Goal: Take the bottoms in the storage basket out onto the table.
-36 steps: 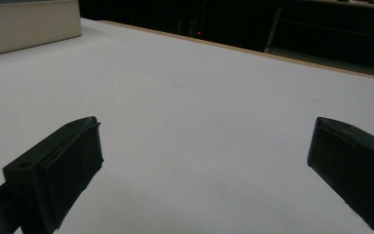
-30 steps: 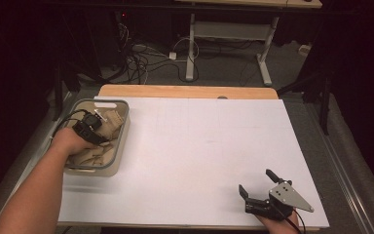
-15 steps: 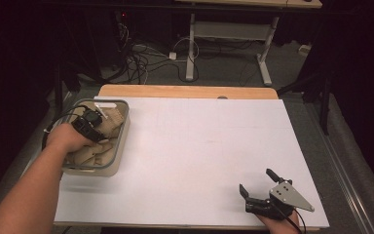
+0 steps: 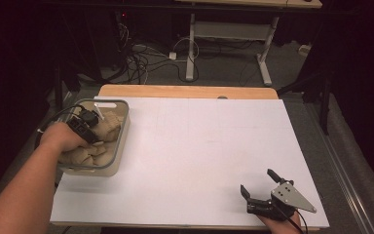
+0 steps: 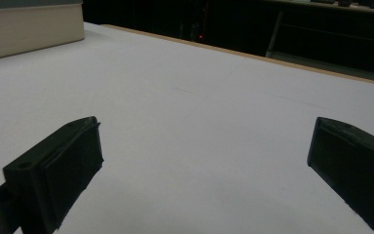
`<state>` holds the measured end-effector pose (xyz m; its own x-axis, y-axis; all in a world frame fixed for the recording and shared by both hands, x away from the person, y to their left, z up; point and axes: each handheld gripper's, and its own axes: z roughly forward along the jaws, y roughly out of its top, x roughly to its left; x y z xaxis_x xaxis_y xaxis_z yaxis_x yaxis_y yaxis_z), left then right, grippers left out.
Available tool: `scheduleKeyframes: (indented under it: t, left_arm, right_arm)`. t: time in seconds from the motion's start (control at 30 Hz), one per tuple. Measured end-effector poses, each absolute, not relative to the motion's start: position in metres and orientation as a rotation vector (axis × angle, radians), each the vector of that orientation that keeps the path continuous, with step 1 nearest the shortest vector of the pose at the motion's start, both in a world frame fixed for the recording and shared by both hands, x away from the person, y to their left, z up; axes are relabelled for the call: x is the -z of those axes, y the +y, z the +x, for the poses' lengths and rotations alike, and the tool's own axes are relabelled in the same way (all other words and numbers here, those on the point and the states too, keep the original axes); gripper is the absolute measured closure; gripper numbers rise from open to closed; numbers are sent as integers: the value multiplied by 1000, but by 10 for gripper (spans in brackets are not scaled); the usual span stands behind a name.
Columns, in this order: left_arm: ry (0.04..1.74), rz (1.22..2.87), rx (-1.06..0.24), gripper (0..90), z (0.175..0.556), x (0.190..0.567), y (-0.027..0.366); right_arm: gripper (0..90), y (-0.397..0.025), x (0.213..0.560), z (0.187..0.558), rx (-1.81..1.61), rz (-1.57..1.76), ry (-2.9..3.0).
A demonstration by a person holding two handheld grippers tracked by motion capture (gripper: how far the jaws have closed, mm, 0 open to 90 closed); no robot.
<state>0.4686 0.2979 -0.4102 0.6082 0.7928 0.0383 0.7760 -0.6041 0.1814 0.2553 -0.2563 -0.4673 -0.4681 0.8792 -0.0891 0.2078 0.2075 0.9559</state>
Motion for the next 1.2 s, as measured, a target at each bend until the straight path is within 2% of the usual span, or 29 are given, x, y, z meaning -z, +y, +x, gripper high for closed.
scheduleKeyframes:
  t: [0.37,0.57,0.97,1.2]
  left_arm:
    - [1423,2703,-96,665,465,404,303]
    - [1368,2772,-72,664,461,401,300]
    - [1461,2774,62,664,463,403,299]
    - [1467,2775,89,664,466,405,300]
  right_arm:
    - [4,-259,467,254,-1293,1005,1820]
    - [5,-258,467,254,-1294,1002,1825]
    - [5,-256,468,252,-1293,991,1844]
    - [5,-254,469,252,-1293,994,1849]
